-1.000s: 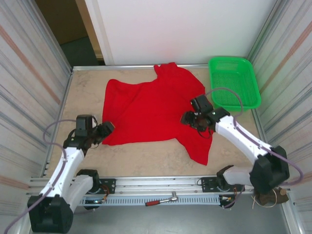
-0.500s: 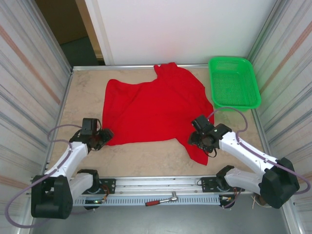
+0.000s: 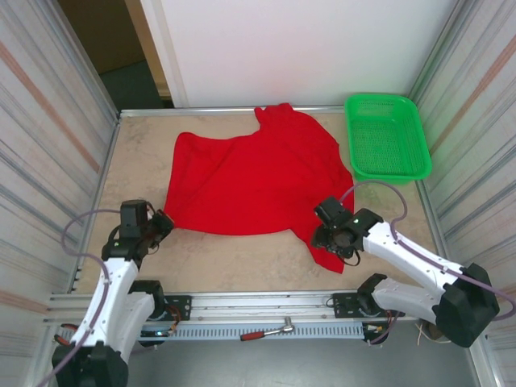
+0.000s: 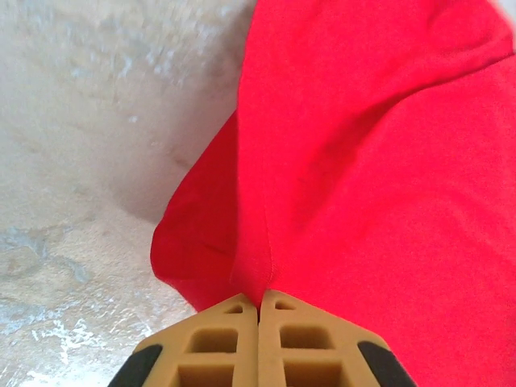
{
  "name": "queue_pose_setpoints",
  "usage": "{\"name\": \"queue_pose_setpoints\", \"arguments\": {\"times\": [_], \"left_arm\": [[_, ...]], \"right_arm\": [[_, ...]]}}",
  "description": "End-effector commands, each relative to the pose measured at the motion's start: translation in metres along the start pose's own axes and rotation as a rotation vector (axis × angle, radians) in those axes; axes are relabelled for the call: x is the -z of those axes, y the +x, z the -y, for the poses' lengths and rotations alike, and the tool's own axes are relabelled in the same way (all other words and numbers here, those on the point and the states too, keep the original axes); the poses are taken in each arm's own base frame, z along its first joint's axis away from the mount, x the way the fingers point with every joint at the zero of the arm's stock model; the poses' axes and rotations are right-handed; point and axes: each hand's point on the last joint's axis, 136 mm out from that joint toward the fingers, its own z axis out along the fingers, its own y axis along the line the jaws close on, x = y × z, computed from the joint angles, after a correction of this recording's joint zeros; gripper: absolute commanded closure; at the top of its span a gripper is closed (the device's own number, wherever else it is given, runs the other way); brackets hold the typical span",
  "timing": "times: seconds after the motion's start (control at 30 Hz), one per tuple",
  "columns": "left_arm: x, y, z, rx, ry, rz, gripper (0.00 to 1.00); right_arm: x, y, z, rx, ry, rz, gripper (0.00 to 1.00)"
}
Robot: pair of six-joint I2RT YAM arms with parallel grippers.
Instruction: Fold the inside-out t-shirt
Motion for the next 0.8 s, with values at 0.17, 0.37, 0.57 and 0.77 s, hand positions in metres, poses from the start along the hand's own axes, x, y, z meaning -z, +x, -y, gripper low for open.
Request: {"name": "queue_pose_setpoints", "arguments": {"times": [0.17,0.37,0.57,0.77], "left_arm": [[0.008,0.0,0.0,0.004,-0.021,-0.031,1.0],[0.005,-0.002,-0.001,0.006,-0.027,-0.03,1.0],[0.004,-0.004,-0.001,0.005,-0.026,-0.03,1.0],[0.004,-0.007,-0.001,0.008,-0.019,-0.028,1.0]], "right_arm": [[0.0,0.015,-0.011,0.218,0.174,0.01,0.47],[-0.02,0.012,-0.009,0.28,0.34,0.04,0.57],[-0.041,0.016,-0.001,0.283,0.401,0.025,0.68],[-0.045,0.023,0.002,0.285,0.377,-0.006,1.0]]}}
